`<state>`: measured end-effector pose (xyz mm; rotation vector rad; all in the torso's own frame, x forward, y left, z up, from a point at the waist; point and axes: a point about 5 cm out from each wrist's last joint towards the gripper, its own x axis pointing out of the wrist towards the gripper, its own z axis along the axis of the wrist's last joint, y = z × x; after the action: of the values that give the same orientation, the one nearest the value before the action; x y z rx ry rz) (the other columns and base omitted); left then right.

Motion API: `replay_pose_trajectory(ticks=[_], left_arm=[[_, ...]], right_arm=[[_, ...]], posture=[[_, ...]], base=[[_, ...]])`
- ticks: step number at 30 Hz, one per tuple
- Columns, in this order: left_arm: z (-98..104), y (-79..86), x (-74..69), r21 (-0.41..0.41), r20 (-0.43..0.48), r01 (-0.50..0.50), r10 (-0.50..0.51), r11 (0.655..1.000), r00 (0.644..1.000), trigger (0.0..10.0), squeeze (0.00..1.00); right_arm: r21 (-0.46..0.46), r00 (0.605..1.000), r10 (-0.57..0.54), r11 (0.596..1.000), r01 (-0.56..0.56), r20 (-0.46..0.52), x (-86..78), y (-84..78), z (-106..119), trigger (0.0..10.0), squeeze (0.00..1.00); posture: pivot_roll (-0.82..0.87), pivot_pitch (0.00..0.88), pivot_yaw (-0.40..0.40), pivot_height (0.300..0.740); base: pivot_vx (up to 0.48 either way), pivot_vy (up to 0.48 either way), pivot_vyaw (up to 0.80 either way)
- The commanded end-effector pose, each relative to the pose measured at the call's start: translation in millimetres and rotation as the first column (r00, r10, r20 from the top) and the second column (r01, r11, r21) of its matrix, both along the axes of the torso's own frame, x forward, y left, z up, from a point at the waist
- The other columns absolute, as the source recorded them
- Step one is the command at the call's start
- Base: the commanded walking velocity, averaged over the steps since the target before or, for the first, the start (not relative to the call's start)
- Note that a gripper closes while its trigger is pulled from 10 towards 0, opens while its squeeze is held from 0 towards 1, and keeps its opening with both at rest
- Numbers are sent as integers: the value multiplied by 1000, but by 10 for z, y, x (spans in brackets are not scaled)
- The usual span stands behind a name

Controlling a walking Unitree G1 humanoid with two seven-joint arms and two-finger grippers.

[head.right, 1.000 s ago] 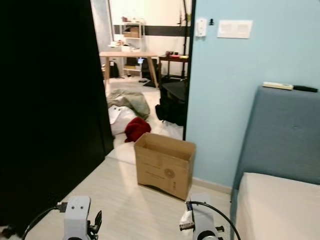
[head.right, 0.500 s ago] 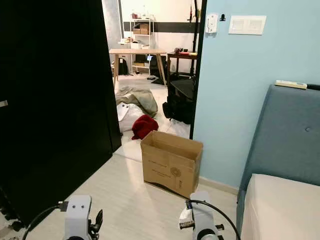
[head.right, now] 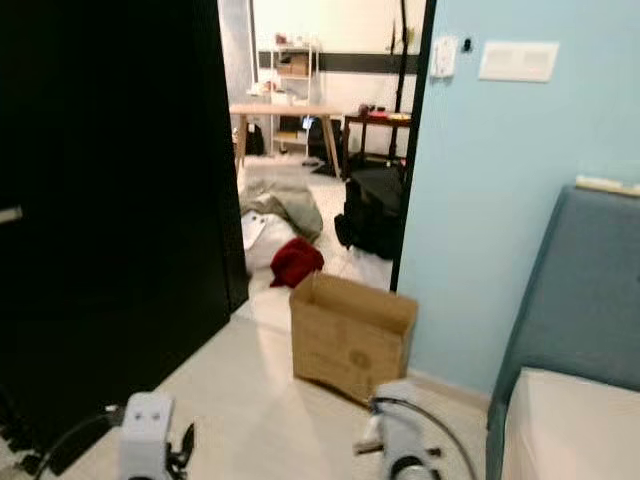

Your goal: Clean up the room

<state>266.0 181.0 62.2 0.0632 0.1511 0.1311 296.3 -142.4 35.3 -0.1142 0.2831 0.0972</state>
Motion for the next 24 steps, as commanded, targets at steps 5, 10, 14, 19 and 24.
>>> replay_pose_trajectory(ticks=[5, 10, 14, 19, 24], left_arm=[[-23, -40, -5, -5, -10, 12, -12, 1000, 1000, 10000, 0], [-26, -42, -7, 0, -13, 16, -16, 1000, 1000, 10000, 0], [-25, -43, -9, 1, -10, 17, -17, 1000, 1000, 10000, 0], [-26, -45, -11, 1, -10, 18, -18, 1000, 1000, 10000, 0], [-23, -46, -8, 9, -9, 24, -24, 1000, 1000, 10000, 0]], right_arm=[[-7, 999, -30, 1000, 30, -15, -20, -97, -30, 10000, 0], [-9, 999, -27, 1000, 27, -17, -23, -99, -35, 10000, 0], [-8, 999, -28, 1000, 28, -18, -26, -101, -37, 10000, 0], [-9, 999, -32, 999, 32, -25, -33, -108, -46, 10000, 0], [-14, 999, -37, 999, 36, -32, -36, -116, -53, 10000, 0]], posture=[[-37, 32, -10, 740], [-36, 31, -12, 740], [-38, 32, -10, 740], [-37, 31, -10, 740], [-39, 32, -10, 740]], base=[[297, 0, 0], [298, 0, 0], [300, 0, 0], [298, 0, 0], [299, 0, 0]])
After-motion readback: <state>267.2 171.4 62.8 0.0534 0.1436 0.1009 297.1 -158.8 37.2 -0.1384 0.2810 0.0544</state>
